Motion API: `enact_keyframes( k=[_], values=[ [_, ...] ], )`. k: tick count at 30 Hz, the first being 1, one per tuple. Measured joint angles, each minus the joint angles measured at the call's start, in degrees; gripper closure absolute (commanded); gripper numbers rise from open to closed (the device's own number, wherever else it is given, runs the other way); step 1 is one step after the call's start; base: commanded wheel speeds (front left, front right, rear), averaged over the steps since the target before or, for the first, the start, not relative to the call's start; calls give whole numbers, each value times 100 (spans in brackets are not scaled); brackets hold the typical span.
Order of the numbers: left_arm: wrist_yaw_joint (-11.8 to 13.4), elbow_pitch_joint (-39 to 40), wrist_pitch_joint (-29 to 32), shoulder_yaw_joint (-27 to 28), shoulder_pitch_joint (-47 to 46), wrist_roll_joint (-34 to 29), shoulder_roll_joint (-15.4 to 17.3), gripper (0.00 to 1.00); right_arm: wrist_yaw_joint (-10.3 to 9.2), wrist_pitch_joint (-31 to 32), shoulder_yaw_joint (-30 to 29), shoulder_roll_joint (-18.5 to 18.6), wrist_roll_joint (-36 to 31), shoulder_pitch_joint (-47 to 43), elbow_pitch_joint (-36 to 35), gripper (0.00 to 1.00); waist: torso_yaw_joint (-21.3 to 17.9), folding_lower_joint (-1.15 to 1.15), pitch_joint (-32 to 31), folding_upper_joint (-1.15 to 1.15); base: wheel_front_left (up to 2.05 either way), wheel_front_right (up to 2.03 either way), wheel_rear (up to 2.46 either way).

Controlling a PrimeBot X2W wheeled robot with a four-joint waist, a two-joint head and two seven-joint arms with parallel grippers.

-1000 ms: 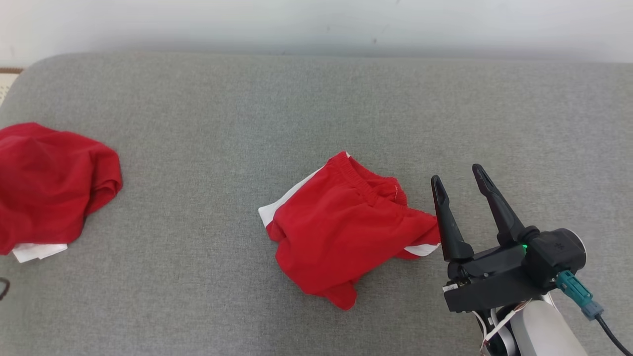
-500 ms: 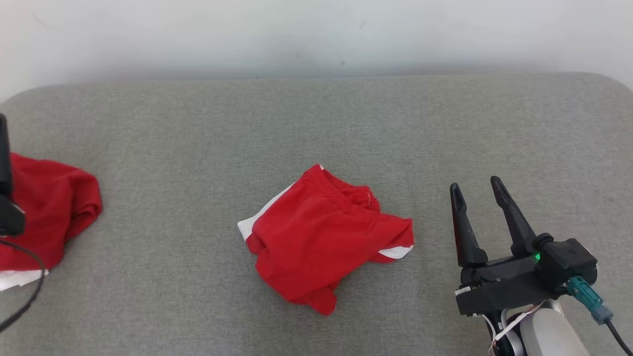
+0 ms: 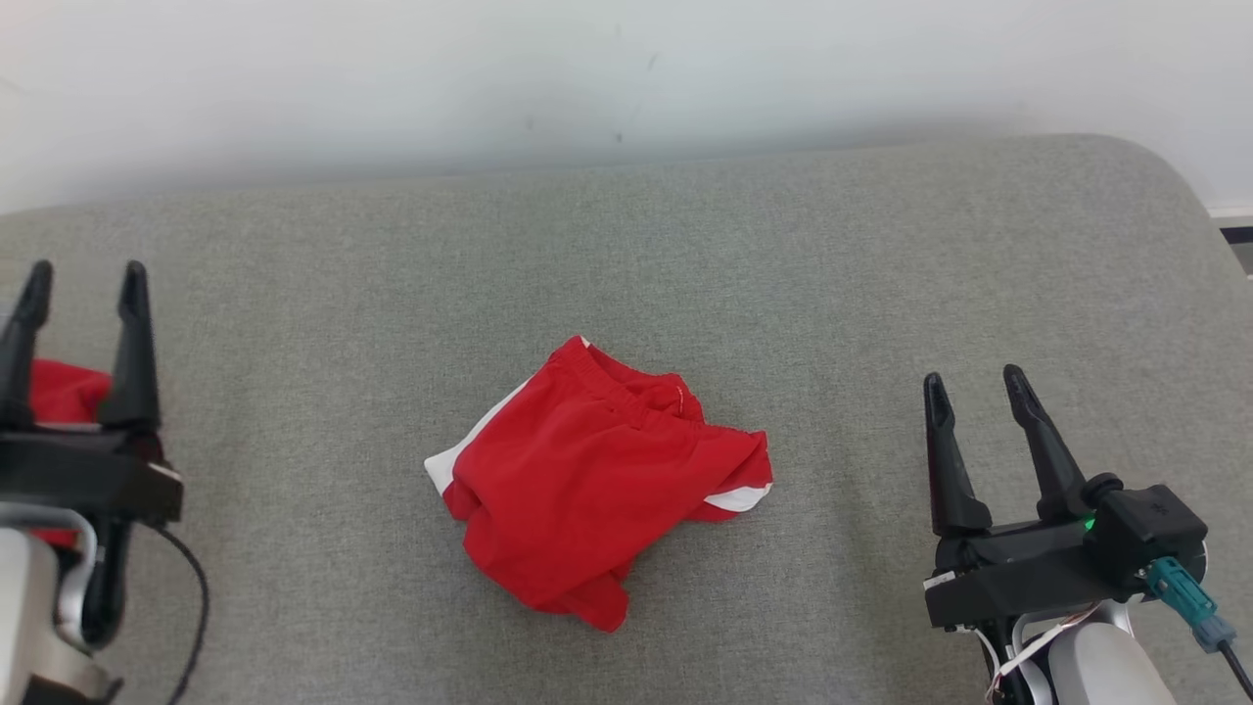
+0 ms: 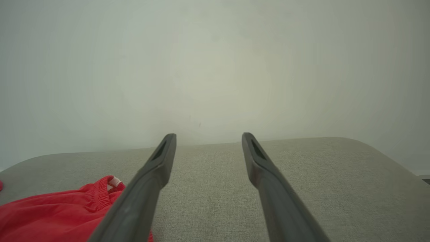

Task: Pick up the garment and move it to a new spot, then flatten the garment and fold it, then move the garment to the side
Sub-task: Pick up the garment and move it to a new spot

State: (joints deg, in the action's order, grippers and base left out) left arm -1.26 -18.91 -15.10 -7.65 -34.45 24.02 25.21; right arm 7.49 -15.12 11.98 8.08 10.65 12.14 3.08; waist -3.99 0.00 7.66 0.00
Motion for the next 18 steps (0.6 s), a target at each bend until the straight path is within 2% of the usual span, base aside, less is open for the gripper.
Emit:
enact_keyframes(
  k=[7, 18],
  values=[
    [94, 700, 0, 226, 615, -169, -339, 0, 0, 0, -113, -62, -1, -98, 33, 0, -58, 0, 17, 0, 0, 0, 0],
    [78, 1270, 0, 360, 1355, -378, -1145, 0, 0, 0, -112, -71, 68, -104, 288, 0, 20, 0, -7, 0, 0, 0, 0]
  ],
)
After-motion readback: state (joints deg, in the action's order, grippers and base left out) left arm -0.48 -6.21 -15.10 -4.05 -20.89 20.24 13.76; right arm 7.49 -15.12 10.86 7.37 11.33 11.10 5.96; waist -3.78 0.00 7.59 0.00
